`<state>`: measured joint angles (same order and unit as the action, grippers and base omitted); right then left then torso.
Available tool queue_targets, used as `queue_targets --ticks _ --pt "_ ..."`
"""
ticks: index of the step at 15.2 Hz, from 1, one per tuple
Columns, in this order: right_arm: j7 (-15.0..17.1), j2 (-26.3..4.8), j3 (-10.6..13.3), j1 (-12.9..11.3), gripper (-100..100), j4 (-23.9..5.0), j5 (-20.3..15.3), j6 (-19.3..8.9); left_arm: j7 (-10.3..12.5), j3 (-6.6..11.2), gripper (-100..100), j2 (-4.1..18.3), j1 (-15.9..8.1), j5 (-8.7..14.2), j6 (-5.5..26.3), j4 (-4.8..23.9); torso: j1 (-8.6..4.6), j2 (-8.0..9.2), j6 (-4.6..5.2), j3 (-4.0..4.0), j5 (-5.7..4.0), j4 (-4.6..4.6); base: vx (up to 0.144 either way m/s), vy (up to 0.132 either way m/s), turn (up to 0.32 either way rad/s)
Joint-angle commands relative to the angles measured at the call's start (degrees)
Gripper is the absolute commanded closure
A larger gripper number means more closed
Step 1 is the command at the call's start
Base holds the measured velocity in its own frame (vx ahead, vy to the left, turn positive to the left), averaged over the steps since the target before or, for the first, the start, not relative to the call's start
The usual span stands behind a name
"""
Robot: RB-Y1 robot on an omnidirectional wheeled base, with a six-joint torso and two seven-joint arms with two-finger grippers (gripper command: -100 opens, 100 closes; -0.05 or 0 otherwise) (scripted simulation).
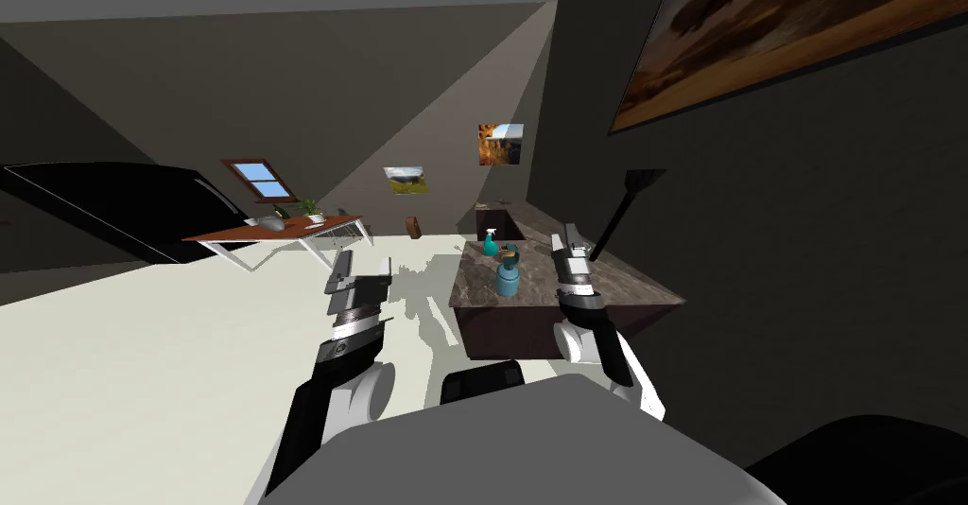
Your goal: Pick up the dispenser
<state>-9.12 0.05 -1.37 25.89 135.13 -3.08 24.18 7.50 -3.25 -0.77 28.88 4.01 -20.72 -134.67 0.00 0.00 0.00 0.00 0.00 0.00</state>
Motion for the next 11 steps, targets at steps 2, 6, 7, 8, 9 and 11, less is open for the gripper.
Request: queue_targets --ticks 2,6,7,8,9,11 --pt "0.75 -3.62 0.10 0.00 -100 -0.32 1.62 -0.28 0.00 0.00 0 0.00 0.00 0.00 0.00 0.00 0.00 0.01 0.00 0.00 0.00 0.00 -0.003 0.011 -0.046" --pt "2.53 -7.82 0.35 -0.01 -100 -1.09 5.48 -0.98 0.00 0.00 0 0.00 0.00 0.00 0.00 0.00 0.10 0.05 0.01 0.02 0.02 0.01 -0.011 0.032 -0.064" --pt "2.53 -7.82 0.35 -0.01 -100 -1.09 5.48 -0.98 0.00 0.00 0 0.00 0.00 0.00 0.00 0.00 0.13 0.06 0.01 0.03 0.03 0.01 -0.017 0.040 -0.077" --pt "3.32 -8.92 0.48 -0.02 -100 -1.42 7.19 -1.30 0.00 0.00 0 0.00 0.00 0.00 0.00 0.00 0.14 0.07 0.01 0.04 0.03 0.01 -0.012 0.039 -0.091" --pt "4.20 -9.90 0.62 -0.03 -100 -1.78 8.61 -1.67 0.00 0.00 0 0.00 0.00 0.00 0.00 0.00 0.15 0.06 0.01 0.03 0.03 0.01 -0.012 0.050 -0.110" --pt "5.16 -10.74 0.79 -0.04 -100 -2.16 10.88 -2.09 0.00 0.00 0 -0.01 0.00 0.00 0.00 0.00 0.20 0.05 0.00 0.03 0.04 0.01 -0.010 0.051 -0.065"
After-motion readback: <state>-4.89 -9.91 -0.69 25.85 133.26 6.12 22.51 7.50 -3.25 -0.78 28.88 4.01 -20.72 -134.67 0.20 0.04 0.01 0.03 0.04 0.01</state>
